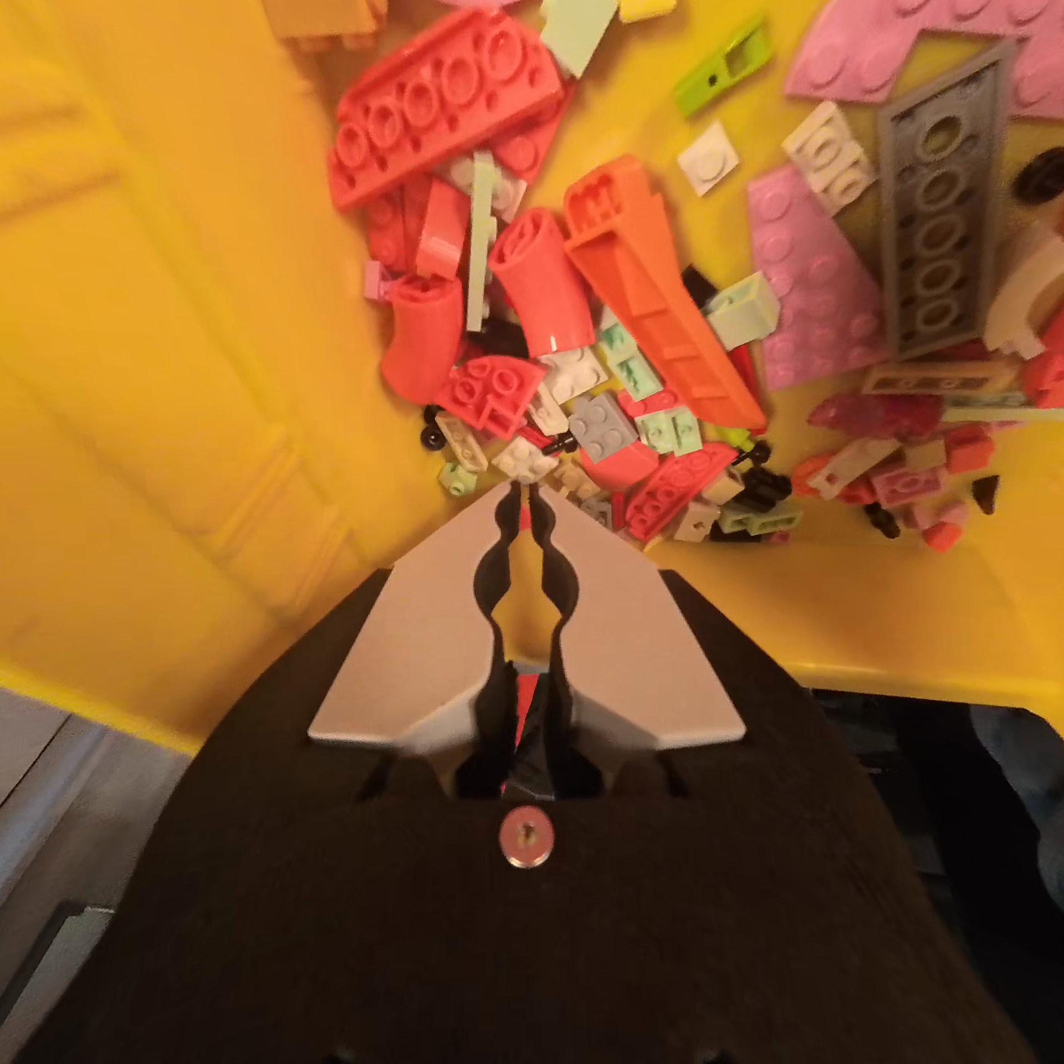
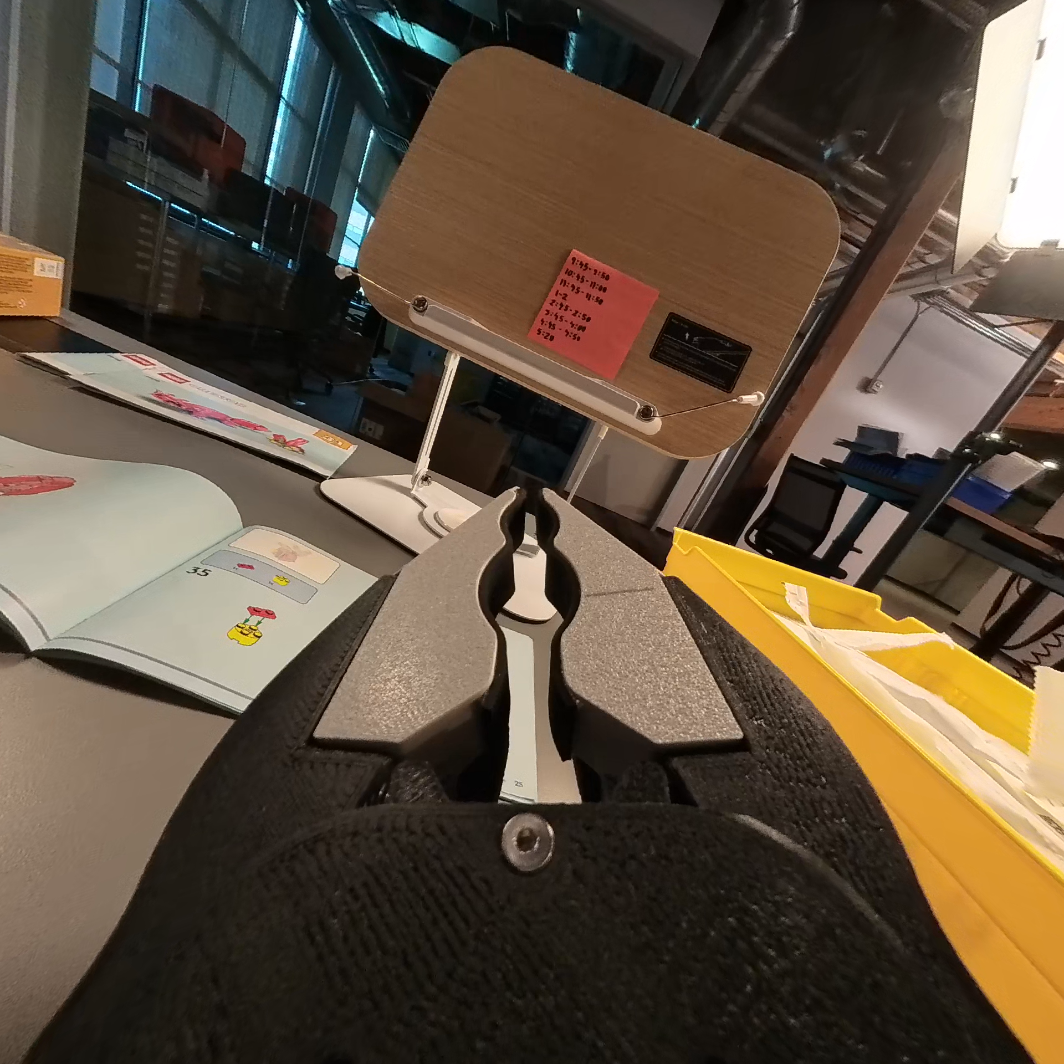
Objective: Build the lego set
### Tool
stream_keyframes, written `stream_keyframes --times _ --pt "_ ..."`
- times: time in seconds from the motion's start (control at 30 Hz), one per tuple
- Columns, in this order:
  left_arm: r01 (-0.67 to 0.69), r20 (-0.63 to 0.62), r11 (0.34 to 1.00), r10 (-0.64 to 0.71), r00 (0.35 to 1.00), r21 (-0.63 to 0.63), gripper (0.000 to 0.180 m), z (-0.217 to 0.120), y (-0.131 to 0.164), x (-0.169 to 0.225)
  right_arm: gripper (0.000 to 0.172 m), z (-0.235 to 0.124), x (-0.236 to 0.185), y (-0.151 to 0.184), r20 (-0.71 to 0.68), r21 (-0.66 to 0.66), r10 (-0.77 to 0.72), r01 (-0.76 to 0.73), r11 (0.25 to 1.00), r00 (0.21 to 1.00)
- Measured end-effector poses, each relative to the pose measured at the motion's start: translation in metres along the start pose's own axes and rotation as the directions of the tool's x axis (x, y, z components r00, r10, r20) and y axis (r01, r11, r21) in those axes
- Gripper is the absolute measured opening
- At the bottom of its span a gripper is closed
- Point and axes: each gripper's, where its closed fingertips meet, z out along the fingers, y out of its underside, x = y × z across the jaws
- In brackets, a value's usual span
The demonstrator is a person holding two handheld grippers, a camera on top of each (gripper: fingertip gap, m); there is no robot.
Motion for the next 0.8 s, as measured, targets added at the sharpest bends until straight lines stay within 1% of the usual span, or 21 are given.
stream_keyframes --times 0.1,0.23,0.33,0.53,0.63,0.67,0.73,0.8 --pt "-0.002 0.083 1.000 0.004 0.997 -0.023 0.000 -0.005 0.007 -0.008 0.001 0.000 -0.001 0.000 0.005 -0.001 0.002 -0.002 1.000 1.000" --pt "-0.008 0.196 0.993 0.030 0.980 -0.114 0.018 -0.010 0.017 -0.019 0.001 0.001 -0.003 0.000 0.014 -0.002 0.000 0.000 1.000 1.000" --pt "-0.051 0.196 0.984 0.085 0.977 -0.173 0.030 -0.008 0.020 -0.015 0.001 0.000 -0.004 -0.001 0.017 0.000 -0.002 0.002 1.000 1.000" --pt "-0.091 0.176 0.959 0.142 0.974 -0.269 0.027 0.001 0.024 -0.015 0.001 0.000 -0.006 -0.001 0.026 0.002 -0.003 0.003 1.000 1.000" --pt "-0.105 0.189 0.951 0.165 0.968 -0.292 0.018 0.006 0.025 -0.020 0.001 0.000 -0.007 -0.002 0.029 0.005 -0.004 0.004 1.000 1.000" --pt "-0.112 0.194 0.950 0.174 0.965 -0.292 0.014 0.006 0.025 -0.021 0.001 0.000 -0.008 -0.002 0.031 0.005 -0.004 0.004 1.000 0.999" --pt "-0.116 0.186 0.955 0.171 0.968 -0.271 0.014 0.006 0.023 -0.021 0.001 0.001 -0.008 -0.002 0.034 0.005 -0.005 0.005 1.000 0.999" --pt "-0.118 0.170 0.969 0.157 0.973 -0.217 0.014 0.004 0.016 -0.018 0.001 0.001 -0.009 -0.002 0.037 0.005 -0.002 0.002 1.000 0.999"
